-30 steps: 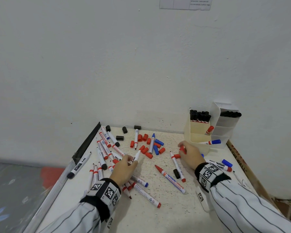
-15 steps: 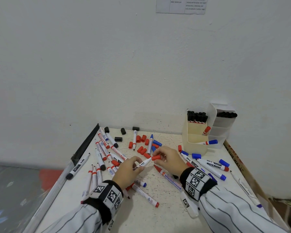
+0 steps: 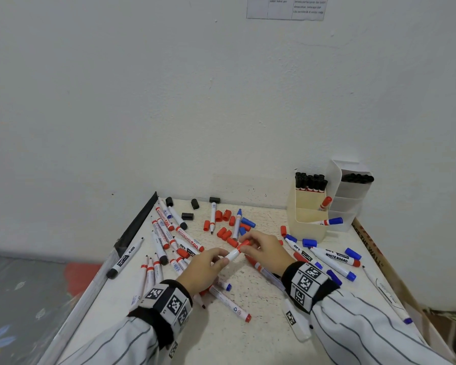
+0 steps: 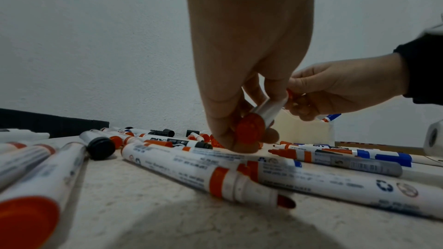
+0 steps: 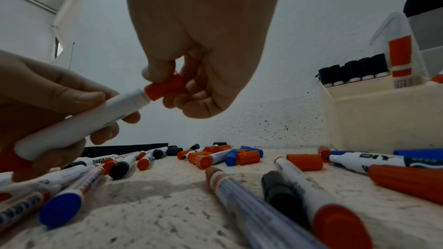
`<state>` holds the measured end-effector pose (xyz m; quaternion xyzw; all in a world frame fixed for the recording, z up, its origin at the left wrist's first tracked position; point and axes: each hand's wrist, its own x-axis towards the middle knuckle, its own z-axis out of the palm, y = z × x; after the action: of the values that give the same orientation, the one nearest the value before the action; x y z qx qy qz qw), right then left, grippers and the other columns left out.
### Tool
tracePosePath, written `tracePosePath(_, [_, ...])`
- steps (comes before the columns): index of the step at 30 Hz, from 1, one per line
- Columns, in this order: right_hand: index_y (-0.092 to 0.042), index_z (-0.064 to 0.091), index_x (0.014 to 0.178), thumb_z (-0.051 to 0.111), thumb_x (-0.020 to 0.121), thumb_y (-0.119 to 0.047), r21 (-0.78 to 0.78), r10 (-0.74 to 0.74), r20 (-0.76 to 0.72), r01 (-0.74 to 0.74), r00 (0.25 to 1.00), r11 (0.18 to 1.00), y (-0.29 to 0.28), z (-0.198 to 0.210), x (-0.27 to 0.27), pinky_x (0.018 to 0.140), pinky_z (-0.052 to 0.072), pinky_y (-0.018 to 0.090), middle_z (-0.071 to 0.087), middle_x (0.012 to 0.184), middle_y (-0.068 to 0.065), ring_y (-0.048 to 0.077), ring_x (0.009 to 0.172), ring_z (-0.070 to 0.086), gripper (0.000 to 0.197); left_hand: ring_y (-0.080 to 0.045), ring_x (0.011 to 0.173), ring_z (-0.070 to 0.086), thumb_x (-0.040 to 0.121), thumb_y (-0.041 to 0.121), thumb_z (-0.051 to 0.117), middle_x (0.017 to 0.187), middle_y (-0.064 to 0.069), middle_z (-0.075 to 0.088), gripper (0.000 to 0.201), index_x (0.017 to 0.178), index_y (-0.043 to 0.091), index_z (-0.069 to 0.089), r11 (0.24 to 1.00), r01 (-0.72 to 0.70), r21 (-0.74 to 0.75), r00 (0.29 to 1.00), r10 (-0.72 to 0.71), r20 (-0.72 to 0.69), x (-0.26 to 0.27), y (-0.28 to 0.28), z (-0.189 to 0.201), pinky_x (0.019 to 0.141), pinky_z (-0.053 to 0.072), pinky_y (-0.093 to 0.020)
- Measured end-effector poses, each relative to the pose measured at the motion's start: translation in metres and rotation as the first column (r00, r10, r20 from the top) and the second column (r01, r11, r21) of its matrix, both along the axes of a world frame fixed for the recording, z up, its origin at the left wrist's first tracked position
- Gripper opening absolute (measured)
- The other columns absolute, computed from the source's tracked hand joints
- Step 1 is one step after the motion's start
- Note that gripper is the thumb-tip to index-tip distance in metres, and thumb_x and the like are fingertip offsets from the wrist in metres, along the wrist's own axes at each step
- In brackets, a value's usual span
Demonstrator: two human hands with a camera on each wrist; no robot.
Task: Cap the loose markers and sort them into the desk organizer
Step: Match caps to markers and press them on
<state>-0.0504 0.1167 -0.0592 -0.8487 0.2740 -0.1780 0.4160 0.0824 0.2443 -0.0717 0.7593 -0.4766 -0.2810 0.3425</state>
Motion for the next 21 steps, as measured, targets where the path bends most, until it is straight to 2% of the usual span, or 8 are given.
tracePosePath(4, [-0.027, 0.059, 0.090, 0.054, 0.092, -0.027, 0.083, 0.051, -0.043, -0.047, 0.998, 0.995, -0.003, -0.001, 0.000, 0.059, 0.040, 0.018, 0.056, 0.076, 0.003, 0.014, 0.066, 0.048, 0.005, -0.006, 0.080, 0.055, 0.093, 0.028, 0.053, 0.105, 0.000, 0.061, 0.025, 0.117, 0.022, 0.055, 0.998, 0.033, 0.058, 0.999, -0.033, -0.009, -0.001, 0.000, 0.002, 0.064, 0.044, -0.011])
tracePosePath(8, [-0.023, 0.059, 0.094, 0.056, 0.091, -0.016, -0.047, -0.088, -0.005, 0.087, 0.996, 0.995, -0.012, -0.007, -0.001, 0.067, 0.040, 0.014, 0.058, 0.087, -0.008, 0.002, 0.070, 0.047, 0.008, -0.003, 0.067, 0.057, 0.094, 0.031, 0.051, 0.096, 0.006, 0.054, 0.025, 0.115, 0.018, 0.053, 0.995, -0.030, 0.093, 0.998, 0.034, -0.043, -0.003, -0.001, 0.000, 0.052, 0.047, -0.008])
tracePosePath(10, [-0.020, 0.061, 0.104, 0.053, 0.090, -0.008, -0.040, -0.216, -0.010, 0.216, 0.976, 0.976, -0.023, -0.013, -0.004, 0.076, 0.046, 0.018, 0.061, 0.102, -0.004, 0.001, 0.076, 0.050, 0.020, -0.006, 0.067, 0.058, 0.094, 0.034, 0.051, 0.096, 0.003, 0.056, 0.025, 0.112, 0.017, 0.053, 0.990, -0.115, 0.082, 0.990, 0.121, -0.073, -0.002, -0.001, -0.002, 0.052, 0.048, -0.013])
tracePosePath(12, [-0.020, 0.057, 0.121, 0.048, 0.090, -0.004, 0.016, -0.208, -0.110, 0.211, 0.972, 0.977, -0.032, -0.016, -0.008, 0.075, 0.045, 0.017, 0.059, 0.114, -0.001, 0.002, 0.081, 0.051, 0.036, -0.007, 0.064, 0.057, 0.094, 0.034, 0.050, 0.095, 0.001, 0.057, 0.027, 0.112, 0.015, 0.053, 0.981, -0.178, 0.083, 0.975, 0.187, -0.120, -0.001, -0.001, -0.002, 0.047, 0.045, -0.016])
tracePosePath(14, [-0.023, 0.045, 0.135, 0.042, 0.092, -0.005, 0.058, -0.111, -0.234, 0.128, 0.966, 0.990, -0.037, -0.017, -0.014, 0.080, 0.047, 0.020, 0.052, 0.129, 0.001, 0.012, 0.098, 0.056, 0.047, -0.008, 0.057, 0.058, 0.094, 0.033, 0.050, 0.091, 0.001, 0.056, 0.026, 0.112, 0.014, 0.051, 0.972, -0.213, 0.095, 0.956, 0.228, -0.187, -0.001, -0.001, -0.001, 0.042, 0.045, -0.015])
tracePosePath(16, [-0.022, 0.041, 0.138, 0.041, 0.092, -0.003, 0.026, -0.092, -0.294, 0.104, 0.951, 0.994, -0.040, -0.017, -0.019, 0.097, 0.041, 0.027, 0.045, 0.139, 0.001, 0.018, 0.122, 0.048, 0.050, -0.006, 0.052, 0.060, 0.094, 0.033, 0.050, 0.088, 0.002, 0.055, 0.024, 0.110, 0.014, 0.050, 0.969, -0.224, 0.104, 0.945, 0.242, -0.220, -0.001, -0.001, 0.000, 0.043, 0.047, -0.017])
tracePosePath(18, [-0.015, 0.051, 0.129, 0.041, 0.090, 0.004, -0.064, -0.242, -0.282, 0.233, 0.928, 0.970, -0.049, -0.017, -0.028, 0.102, 0.037, 0.029, 0.047, 0.136, 0.005, 0.020, 0.124, 0.045, 0.045, -0.003, 0.046, 0.059, 0.095, 0.032, 0.050, 0.087, 0.003, 0.055, 0.022, 0.109, 0.016, 0.049, 0.969, -0.220, 0.116, 0.945, 0.241, -0.222, -0.001, -0.001, 0.001, 0.041, 0.046, -0.015])
tracePosePath(21, [-0.009, 0.059, 0.114, 0.050, 0.088, 0.002, -0.199, -0.464, -0.387, 0.420, 0.797, 0.886, -0.067, -0.016, -0.044, 0.091, 0.042, 0.026, 0.056, 0.120, 0.009, 0.022, 0.108, 0.054, 0.029, -0.004, 0.047, 0.058, 0.095, 0.032, 0.049, 0.086, 0.005, 0.053, 0.023, 0.111, 0.016, 0.047, 0.967, -0.222, 0.126, 0.946, 0.245, -0.211, -0.002, 0.000, 0.003, 0.040, 0.044, -0.012])
